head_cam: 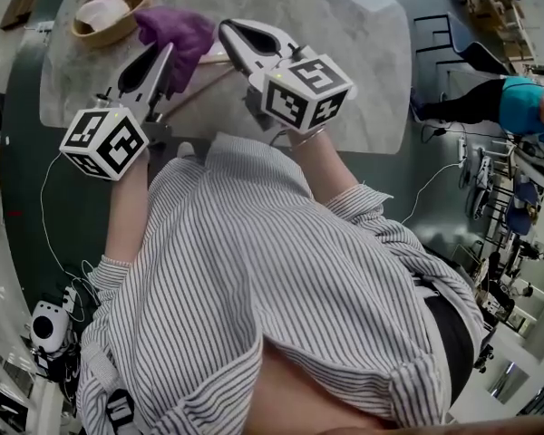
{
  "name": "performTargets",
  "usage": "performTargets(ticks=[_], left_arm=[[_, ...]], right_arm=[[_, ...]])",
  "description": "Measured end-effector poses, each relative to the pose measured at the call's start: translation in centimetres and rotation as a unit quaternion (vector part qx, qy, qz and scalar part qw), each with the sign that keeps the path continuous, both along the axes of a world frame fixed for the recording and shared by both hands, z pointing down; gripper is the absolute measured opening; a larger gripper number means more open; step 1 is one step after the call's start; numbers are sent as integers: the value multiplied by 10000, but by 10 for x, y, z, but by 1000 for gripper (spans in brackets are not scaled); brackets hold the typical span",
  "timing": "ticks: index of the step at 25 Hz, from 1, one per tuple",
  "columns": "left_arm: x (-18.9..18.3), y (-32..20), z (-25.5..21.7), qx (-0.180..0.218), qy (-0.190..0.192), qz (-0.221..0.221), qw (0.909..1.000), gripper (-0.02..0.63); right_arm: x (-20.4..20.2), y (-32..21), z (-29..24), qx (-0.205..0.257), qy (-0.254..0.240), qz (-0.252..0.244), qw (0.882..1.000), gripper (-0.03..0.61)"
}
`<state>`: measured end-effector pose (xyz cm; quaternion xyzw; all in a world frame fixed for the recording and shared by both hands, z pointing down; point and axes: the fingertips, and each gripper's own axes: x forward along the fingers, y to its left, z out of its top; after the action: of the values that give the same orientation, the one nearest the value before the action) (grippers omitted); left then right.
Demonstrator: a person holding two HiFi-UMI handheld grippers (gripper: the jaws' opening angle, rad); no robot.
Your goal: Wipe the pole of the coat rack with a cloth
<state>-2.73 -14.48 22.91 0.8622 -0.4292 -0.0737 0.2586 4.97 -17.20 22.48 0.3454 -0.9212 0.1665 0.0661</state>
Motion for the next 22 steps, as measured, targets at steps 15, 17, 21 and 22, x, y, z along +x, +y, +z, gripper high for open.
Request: performTargets(ticks=[15, 17, 21, 22], left_arm=[[2, 2, 20, -261, -12, 121, 9996, 51], [3, 0, 25, -283, 0, 139, 9995, 51], [0, 4, 30, -376, 31, 154, 9992, 51], [0, 5, 31, -395, 43, 166, 9991, 51]], right_arm=[[-9, 8, 4, 2, 617, -793, 9949, 14], [-10, 7, 5, 25, 712, -894, 9934, 14], [-10, 10, 7, 60, 851, -1017, 9912, 14], [-9, 12, 8, 57, 870, -1033, 9908, 14]])
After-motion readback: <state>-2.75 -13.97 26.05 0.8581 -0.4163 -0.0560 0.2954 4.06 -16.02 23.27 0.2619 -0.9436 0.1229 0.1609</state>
